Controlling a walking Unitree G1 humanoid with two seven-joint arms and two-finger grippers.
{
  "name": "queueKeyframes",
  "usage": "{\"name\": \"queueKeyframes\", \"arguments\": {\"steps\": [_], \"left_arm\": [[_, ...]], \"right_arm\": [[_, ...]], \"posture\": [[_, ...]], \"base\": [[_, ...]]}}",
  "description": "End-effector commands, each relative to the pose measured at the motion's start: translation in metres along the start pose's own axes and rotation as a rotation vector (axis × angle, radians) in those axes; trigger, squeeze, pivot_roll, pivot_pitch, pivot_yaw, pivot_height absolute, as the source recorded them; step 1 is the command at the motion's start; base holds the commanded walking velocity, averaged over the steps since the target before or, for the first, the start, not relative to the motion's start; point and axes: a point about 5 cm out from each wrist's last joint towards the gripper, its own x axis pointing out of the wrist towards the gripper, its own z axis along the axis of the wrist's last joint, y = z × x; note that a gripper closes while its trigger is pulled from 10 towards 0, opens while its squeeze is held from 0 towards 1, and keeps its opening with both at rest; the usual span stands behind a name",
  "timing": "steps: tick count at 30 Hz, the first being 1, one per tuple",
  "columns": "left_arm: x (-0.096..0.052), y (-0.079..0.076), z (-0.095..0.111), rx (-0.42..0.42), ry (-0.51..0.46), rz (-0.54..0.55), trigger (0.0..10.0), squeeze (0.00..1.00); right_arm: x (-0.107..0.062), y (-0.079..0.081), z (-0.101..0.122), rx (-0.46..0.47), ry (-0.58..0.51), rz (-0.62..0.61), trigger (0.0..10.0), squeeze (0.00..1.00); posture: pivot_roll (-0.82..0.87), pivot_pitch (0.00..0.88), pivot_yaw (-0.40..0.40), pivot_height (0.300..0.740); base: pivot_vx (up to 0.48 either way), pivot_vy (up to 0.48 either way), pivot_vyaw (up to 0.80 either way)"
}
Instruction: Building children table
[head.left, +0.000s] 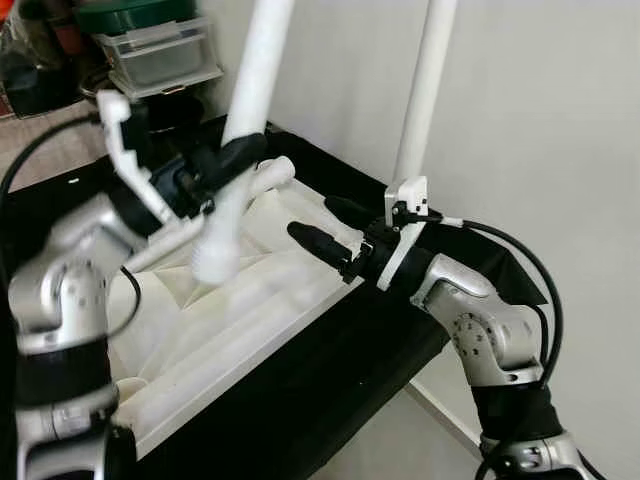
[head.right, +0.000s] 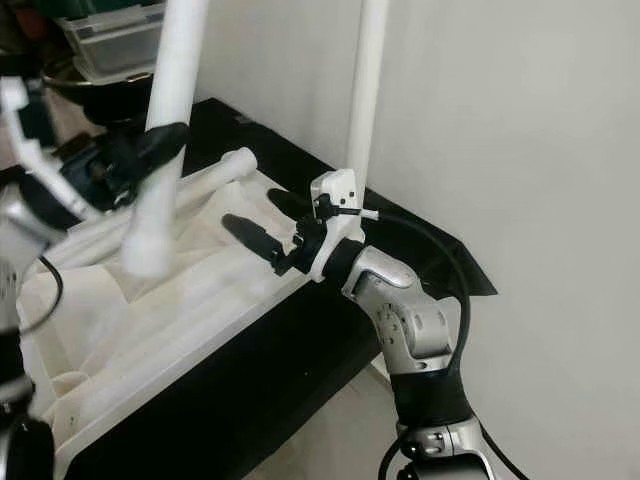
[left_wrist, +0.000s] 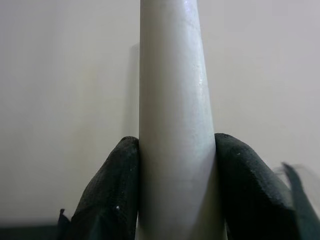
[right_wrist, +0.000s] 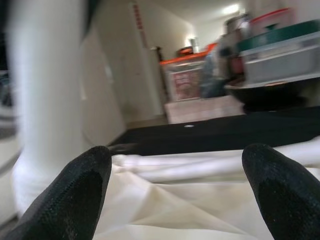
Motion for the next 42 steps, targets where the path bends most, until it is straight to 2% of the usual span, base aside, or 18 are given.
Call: {"name": "queueKeyframes", "arguments": {"steps": [1,2,4,6,10,15,16,19,23,24,25,28,32,36,37,38,42], "left_arm": [[-0.002,-0.005,0.009,-0.004,-0.042,-0.040,10.0,0.00],[-0.002,-0.005,0.009,-0.004,-0.042,-0.040,10.0,0.00],[-0.008,-0.017,0.006,-0.026,-0.038,-0.143,10.0,0.00],[-0.010,-0.020,0.006,-0.025,-0.037,-0.168,10.0,0.00],[-0.011,-0.029,0.007,-0.058,-0.053,-0.193,10.0,0.00],[-0.011,-0.034,0.007,-0.067,-0.049,-0.216,10.0,0.00],[-0.010,-0.037,0.006,-0.073,-0.045,-0.227,10.0,0.00],[-0.009,-0.040,0.005,-0.081,-0.040,-0.243,10.0,0.00],[-0.009,-0.042,0.006,-0.082,-0.032,-0.256,10.0,0.00],[-0.008,-0.042,0.008,-0.066,-0.027,-0.263,10.0,0.00],[-0.008,-0.041,0.012,-0.051,-0.023,-0.268,10.0,0.00],[-0.007,-0.041,0.020,-0.017,-0.018,-0.274,10.0,0.00],[-0.010,-0.040,0.028,0.010,-0.012,-0.274,10.0,0.00],[-0.010,-0.039,0.030,0.016,-0.011,-0.277,10.0,0.00],[-0.009,-0.040,0.030,0.015,-0.012,-0.280,10.0,0.00],[-0.009,-0.041,0.028,0.010,-0.009,-0.286,10.0,0.00],[-0.008,-0.043,0.022,-0.005,-0.001,-0.299,10.0,0.00]], "right_arm": [[0.006,0.007,0.001,0.018,0.008,0.051,10.0,0.00],[0.006,0.007,0.001,0.018,0.008,0.051,10.0,0.00],[0.010,0.015,0.006,0.008,0.008,0.154,10.0,0.00],[0.011,0.017,0.007,0.012,0.008,0.181,10.0,0.00],[0.012,0.026,0.016,-0.026,0.015,0.338,10.0,0.00],[0.014,0.027,0.020,-0.015,0.014,0.364,10.0,0.00],[0.015,0.032,0.022,-0.033,0.027,0.415,10.0,0.00],[0.018,0.039,0.022,-0.059,0.050,0.469,10.0,0.00],[0.017,0.041,0.021,-0.070,0.075,0.524,10.0,0.00],[0.016,0.034,0.020,-0.064,0.087,0.511,10.0,1.00],[0.014,0.028,0.021,-0.056,0.093,0.503,10.0,1.00],[0.009,0.016,0.025,-0.059,0.095,0.491,10.0,1.00],[-0.003,0.021,0.031,-0.080,0.100,0.579,10.0,1.00],[-0.005,0.027,0.031,-0.090,0.111,0.627,10.0,1.00],[-0.003,0.030,0.032,-0.084,0.096,0.633,10.0,0.80],[0.001,0.035,0.034,-0.078,0.075,0.639,10.0,0.00],[0.012,0.045,0.036,-0.066,0.044,0.648,10.0,0.00]], "posture": [[0.02,0.067,0.023,0.740],[0.02,0.067,0.023,0.740],[0.02,0.069,0.017,0.740],[0.02,0.069,0.017,0.740],[0.03,0.076,0.007,0.740],[0.03,0.078,0.004,0.740],[0.03,0.081,0.004,0.740],[0.02,0.083,0.004,0.740],[0.02,0.083,0.004,0.740],[0.03,0.081,0.001,0.740],[0.03,0.081,0.001,0.740],[0.03,0.082,-0.003,0.740],[0.03,0.077,-0.008,0.740],[0.03,0.075,-0.007,0.740],[0.03,0.075,-0.007,0.740],[0.03,0.072,-0.003,0.740],[0.03,0.069,-0.003,0.740]], "base": [[0.000,0.000,0.00],[0.000,0.000,0.00],[0.000,0.000,0.00],[0.000,0.000,0.00],[0.000,0.000,0.00],[0.000,0.000,0.00],[0.000,0.000,0.00],[0.000,0.000,0.00],[0.000,0.000,0.00],[0.000,0.000,0.00],[0.000,0.000,0.00],[0.000,0.000,0.00],[0.000,0.000,0.00],[0.000,0.000,0.00],[0.000,0.000,0.00],[0.000,0.000,0.00],[0.000,0.000,0.00]]}}
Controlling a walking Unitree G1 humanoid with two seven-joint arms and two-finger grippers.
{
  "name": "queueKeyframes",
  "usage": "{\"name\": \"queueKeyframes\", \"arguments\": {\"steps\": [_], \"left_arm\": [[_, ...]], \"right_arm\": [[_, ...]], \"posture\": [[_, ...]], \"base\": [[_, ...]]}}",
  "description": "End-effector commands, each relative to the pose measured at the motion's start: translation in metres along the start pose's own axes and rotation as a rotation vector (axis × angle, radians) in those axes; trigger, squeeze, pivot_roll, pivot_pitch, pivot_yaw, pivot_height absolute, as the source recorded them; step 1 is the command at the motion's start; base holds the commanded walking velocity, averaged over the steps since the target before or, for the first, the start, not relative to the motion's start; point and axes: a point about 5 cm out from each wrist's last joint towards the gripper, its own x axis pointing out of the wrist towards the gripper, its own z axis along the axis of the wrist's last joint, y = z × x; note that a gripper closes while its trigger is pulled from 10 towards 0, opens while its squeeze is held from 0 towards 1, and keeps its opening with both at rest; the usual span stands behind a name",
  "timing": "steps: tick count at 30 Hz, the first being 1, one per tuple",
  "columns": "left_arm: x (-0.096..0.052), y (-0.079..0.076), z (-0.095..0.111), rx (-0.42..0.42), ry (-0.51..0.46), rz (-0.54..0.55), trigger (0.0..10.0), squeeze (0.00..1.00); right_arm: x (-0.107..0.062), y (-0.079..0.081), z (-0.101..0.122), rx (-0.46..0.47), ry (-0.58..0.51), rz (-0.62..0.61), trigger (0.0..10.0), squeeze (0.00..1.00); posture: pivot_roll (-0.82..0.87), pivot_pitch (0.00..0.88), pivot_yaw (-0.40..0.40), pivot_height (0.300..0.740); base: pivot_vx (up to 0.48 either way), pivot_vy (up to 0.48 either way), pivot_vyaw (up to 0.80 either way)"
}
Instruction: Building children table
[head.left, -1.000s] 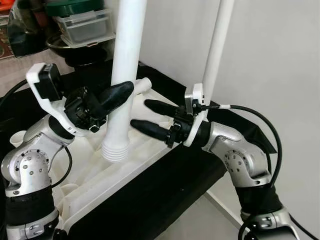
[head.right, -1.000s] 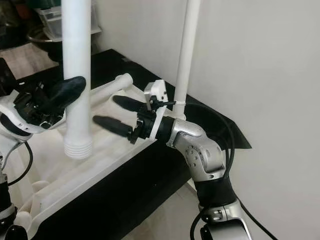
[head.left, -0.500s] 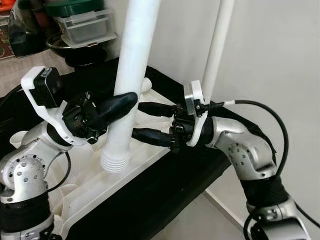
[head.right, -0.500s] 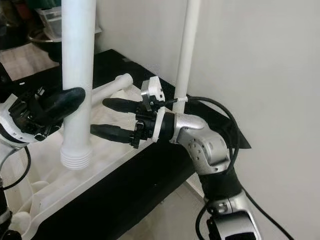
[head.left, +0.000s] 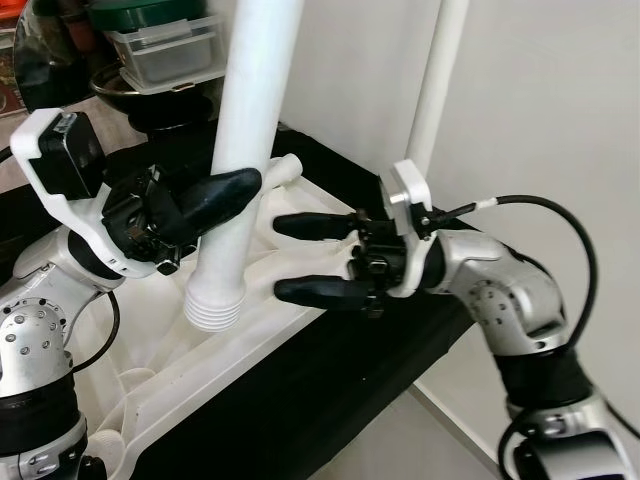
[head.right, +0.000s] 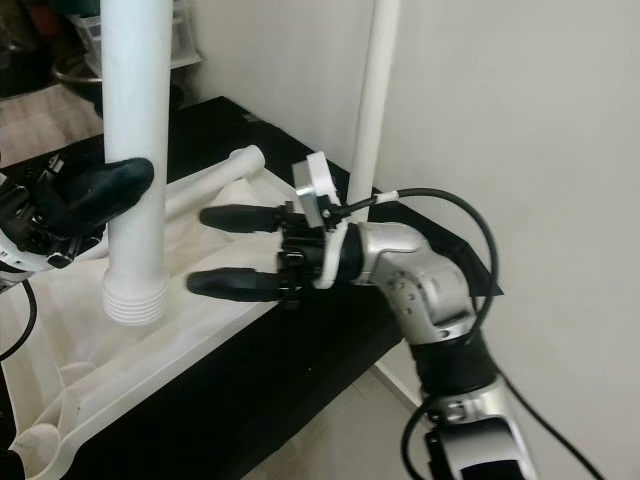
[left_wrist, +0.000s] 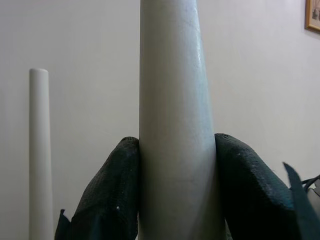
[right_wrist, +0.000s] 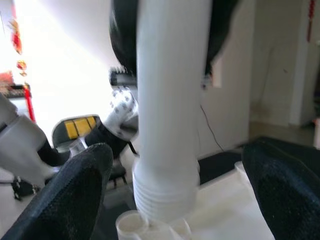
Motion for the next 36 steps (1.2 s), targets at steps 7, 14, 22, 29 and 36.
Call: {"name": "queueKeyframes", "arguments": {"steps": [7,14,22,29,36], "left_arm": [[0.004,-0.007,-0.004,-0.005,-0.020,-0.040,10.0,0.00],[0.006,-0.009,-0.007,-0.010,-0.029,-0.050,10.0,0.00],[0.008,-0.010,-0.009,-0.012,-0.035,-0.060,10.0,0.00],[0.010,-0.010,-0.010,-0.013,-0.037,-0.064,10.0,0.00],[0.009,-0.009,-0.010,0.002,-0.036,-0.054,10.0,0.00]], "right_arm": [[0.028,0.005,0.002,0.007,-0.011,0.009,10.0,0.00],[0.041,0.008,-0.002,0.034,0.003,-0.003,10.0,0.00],[0.054,0.003,-0.007,0.061,0.009,-0.078,4.5,0.00],[0.055,0.004,-0.004,0.059,-0.006,-0.071,0.0,0.00],[0.052,0.002,-0.006,0.052,0.019,-0.095,0.0,0.00]], "posture": [[0.03,0.063,-0.003,0.740],[0.03,0.058,-0.003,0.740],[0.02,0.055,-0.004,0.740],[0.02,0.060,-0.001,0.740],[0.02,0.063,0.001,0.740]], "base": [[0.000,0.000,0.00],[0.000,0.000,0.00],[0.000,0.000,0.00],[0.000,0.000,0.00],[0.000,0.000,0.00]]}}
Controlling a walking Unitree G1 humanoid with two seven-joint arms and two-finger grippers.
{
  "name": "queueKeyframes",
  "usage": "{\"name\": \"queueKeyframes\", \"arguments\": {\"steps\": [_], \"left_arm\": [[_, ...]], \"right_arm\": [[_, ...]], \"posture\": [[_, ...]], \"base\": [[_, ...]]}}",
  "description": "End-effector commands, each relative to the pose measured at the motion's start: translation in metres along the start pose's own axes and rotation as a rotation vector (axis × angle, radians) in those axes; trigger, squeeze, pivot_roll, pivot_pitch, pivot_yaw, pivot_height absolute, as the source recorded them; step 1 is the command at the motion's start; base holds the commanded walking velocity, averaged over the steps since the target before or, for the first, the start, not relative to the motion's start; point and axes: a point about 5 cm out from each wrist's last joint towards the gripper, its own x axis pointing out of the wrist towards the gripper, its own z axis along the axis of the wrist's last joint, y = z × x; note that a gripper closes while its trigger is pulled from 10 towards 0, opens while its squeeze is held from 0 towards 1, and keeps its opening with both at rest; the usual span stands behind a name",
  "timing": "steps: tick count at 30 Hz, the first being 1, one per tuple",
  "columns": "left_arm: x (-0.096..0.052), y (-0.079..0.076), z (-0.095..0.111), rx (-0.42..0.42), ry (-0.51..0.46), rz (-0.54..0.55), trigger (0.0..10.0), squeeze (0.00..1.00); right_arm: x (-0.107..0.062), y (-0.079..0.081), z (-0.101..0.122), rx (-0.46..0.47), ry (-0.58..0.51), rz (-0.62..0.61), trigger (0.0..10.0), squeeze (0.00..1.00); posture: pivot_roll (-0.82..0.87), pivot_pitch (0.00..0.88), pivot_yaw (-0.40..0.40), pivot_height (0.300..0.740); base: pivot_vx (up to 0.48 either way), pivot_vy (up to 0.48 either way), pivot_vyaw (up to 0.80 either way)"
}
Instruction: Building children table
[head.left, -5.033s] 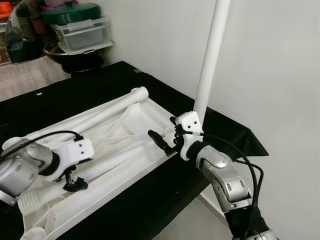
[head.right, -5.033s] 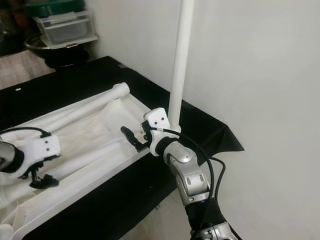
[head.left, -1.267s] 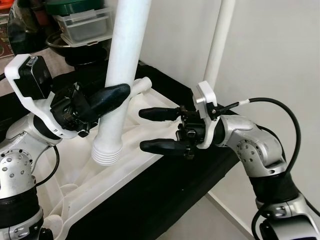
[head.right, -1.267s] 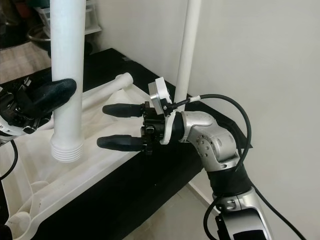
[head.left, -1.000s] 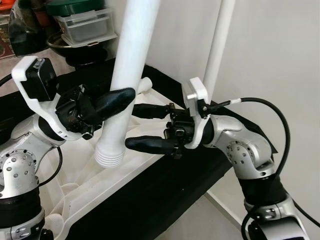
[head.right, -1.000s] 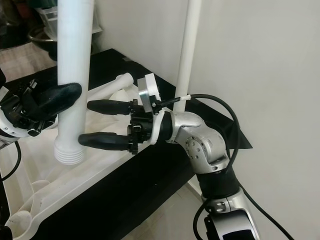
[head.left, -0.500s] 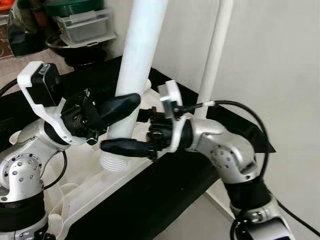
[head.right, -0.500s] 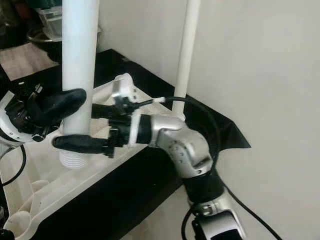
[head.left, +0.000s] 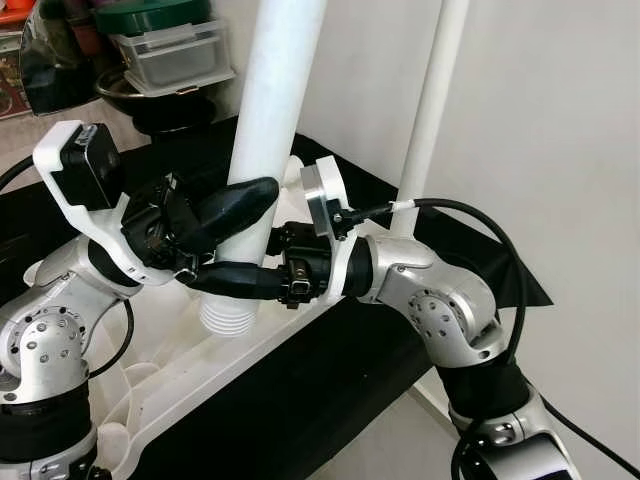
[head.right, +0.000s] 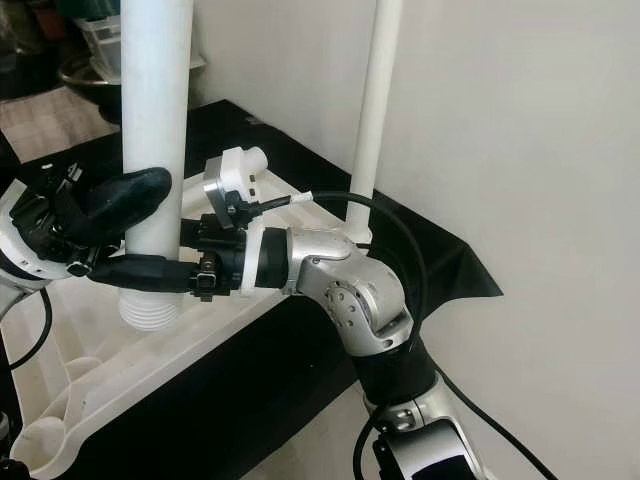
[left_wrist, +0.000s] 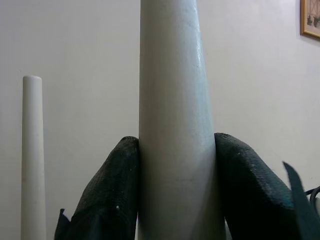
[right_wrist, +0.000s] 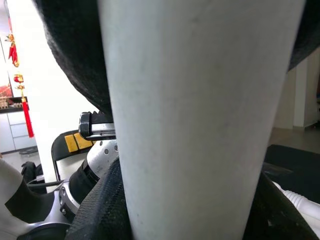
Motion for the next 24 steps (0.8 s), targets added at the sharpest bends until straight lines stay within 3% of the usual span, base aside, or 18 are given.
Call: {"name": "queueKeyframes", "arguments": {"steps": [1,8,9,10,11,24], "left_arm": [[0.004,-0.005,-0.001,0.005,0.003,-0.049,10.0,0.00],[0.003,-0.001,0.003,0.020,0.024,-0.011,10.0,0.00],[0.003,0.001,0.004,0.011,0.029,0.000,10.0,0.14],[0.003,0.002,0.004,0.005,0.032,0.007,10.0,0.14],[0.003,0.003,0.006,0.003,0.030,0.017,10.0,1.00],[0.003,0.005,0.009,0.002,0.052,0.011,10.0,1.00]], "right_arm": [[-0.003,-0.007,-0.001,0.001,0.032,-0.067,0.0,0.00],[-0.010,-0.016,-0.003,-0.023,0.075,-0.129,0.0,0.00],[-0.011,-0.018,-0.003,-0.026,0.080,-0.139,0.0,0.00],[-0.012,-0.018,-0.003,-0.027,0.083,-0.145,0.0,0.00],[-0.013,-0.019,-0.003,-0.029,0.085,-0.151,0.0,0.00],[-0.016,-0.024,-0.006,-0.038,0.120,-0.184,0.0,0.00]], "posture": [[0.02,0.063,0.001,0.740],[0.03,0.066,0.007,0.740],[0.03,0.066,0.007,0.740],[0.03,0.066,0.007,0.740],[0.03,0.068,0.010,0.740],[0.04,0.070,0.011,0.740]], "base": [[0.000,0.000,0.00],[0.000,0.000,0.00],[0.000,0.000,0.00],[0.000,0.000,0.00],[0.000,0.000,0.00],[0.000,0.000,0.00]]}}
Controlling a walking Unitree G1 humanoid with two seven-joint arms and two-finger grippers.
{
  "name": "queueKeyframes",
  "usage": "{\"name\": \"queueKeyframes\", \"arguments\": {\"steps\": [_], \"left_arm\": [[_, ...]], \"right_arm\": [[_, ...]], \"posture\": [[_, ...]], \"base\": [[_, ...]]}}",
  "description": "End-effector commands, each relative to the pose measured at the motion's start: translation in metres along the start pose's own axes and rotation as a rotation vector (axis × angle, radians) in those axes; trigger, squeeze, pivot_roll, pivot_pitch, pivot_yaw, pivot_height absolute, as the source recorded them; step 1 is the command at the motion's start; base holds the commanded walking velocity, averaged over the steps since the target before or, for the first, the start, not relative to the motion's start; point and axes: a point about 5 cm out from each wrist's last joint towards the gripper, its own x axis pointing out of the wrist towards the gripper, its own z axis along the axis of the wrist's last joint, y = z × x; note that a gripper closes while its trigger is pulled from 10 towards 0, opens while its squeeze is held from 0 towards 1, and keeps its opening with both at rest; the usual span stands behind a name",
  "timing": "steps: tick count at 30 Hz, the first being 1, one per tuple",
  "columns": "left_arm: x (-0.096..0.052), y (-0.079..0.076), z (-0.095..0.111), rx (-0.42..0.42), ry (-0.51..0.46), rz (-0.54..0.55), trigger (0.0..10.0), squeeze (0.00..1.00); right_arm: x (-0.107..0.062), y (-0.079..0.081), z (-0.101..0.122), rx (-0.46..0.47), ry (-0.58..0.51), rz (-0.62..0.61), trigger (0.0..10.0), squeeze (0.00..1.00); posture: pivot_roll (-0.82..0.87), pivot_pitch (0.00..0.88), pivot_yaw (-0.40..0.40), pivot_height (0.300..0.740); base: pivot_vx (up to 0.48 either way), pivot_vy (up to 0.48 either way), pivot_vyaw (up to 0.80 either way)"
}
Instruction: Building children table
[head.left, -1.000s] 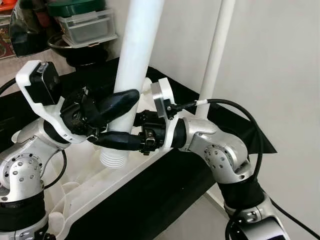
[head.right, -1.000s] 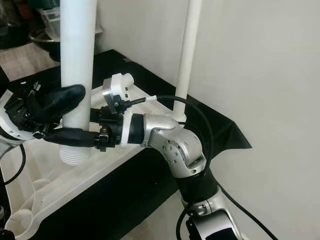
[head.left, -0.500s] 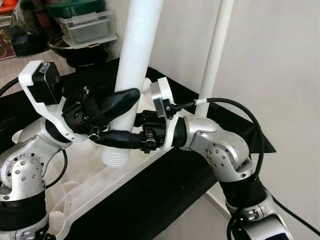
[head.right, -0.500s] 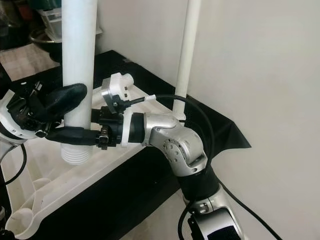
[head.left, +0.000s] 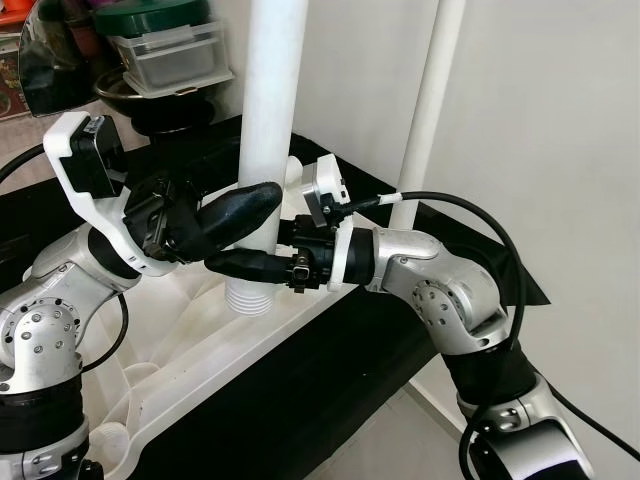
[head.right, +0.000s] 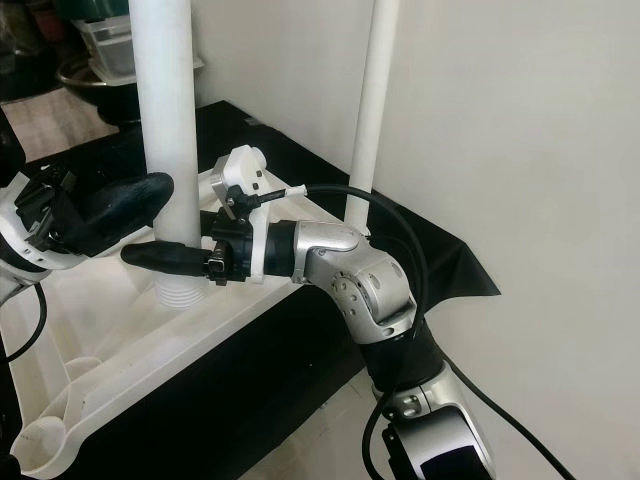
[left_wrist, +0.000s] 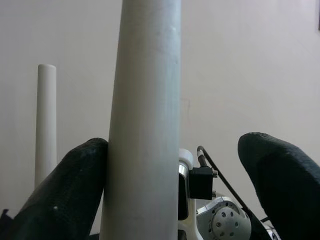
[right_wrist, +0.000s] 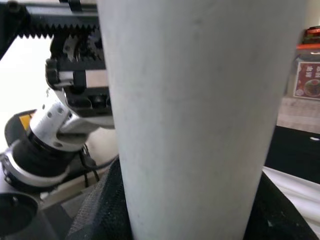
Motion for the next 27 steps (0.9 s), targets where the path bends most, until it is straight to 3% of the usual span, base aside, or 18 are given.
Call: {"name": "queueKeyframes", "arguments": {"steps": [1,3,4,5,6,9,18,19,27], "left_arm": [[0.004,-0.003,0.005,0.022,0.007,-0.042,10.0,1.00],[0.002,0.000,0.006,0.057,0.064,-0.015,10.0,0.96],[0.002,0.000,0.006,0.057,0.064,-0.015,10.0,0.96],[0.001,0.001,0.006,0.073,0.098,-0.004,10.0,0.53],[0.001,0.002,0.007,0.094,0.138,-0.007,10.0,0.00],[0.000,0.006,0.014,0.139,0.182,0.011,10.0,0.00],[0.003,0.011,0.022,0.170,0.191,0.022,9.7,0.00],[0.004,0.011,0.022,0.169,0.182,0.026,0.0,0.00],[0.006,0.011,0.016,0.156,0.164,0.018,0.0,0.00]], "right_arm": [[-0.003,-0.006,-0.004,-0.002,0.032,-0.042,0.0,0.00],[-0.008,-0.014,-0.015,-0.093,0.156,-0.093,0.0,0.00],[-0.008,-0.014,-0.015,-0.093,0.156,-0.093,0.0,0.00],[-0.011,-0.016,-0.019,-0.140,0.210,-0.109,0.0,0.00],[-0.013,-0.018,-0.023,-0.191,0.263,-0.111,0.0,0.00],[-0.014,-0.013,-0.029,-0.242,0.315,-0.071,0.0,0.00],[-0.011,-0.007,-0.034,-0.293,0.358,-0.032,0.0,0.00],[-0.011,-0.007,-0.034,-0.302,0.363,-0.032,0.0,0.00],[-0.011,-0.007,-0.035,-0.322,0.358,-0.019,0.0,0.00]], "posture": [[0.04,0.070,0.011,0.740],[0.04,0.069,0.013,0.740],[0.04,0.069,0.013,0.740],[0.04,0.069,0.013,0.740],[0.04,0.070,0.016,0.740],[0.05,0.069,0.018,0.740],[0.05,0.067,0.023,0.740],[0.05,0.066,0.023,0.740],[0.04,0.055,0.010,0.740]], "base": [[0.000,0.000,0.00],[0.000,0.000,0.00],[0.000,0.000,0.00],[0.000,0.000,0.00],[0.000,0.000,0.00],[0.000,0.000,0.00],[0.000,0.000,0.00],[0.000,0.000,0.00],[0.000,0.000,0.00]]}}
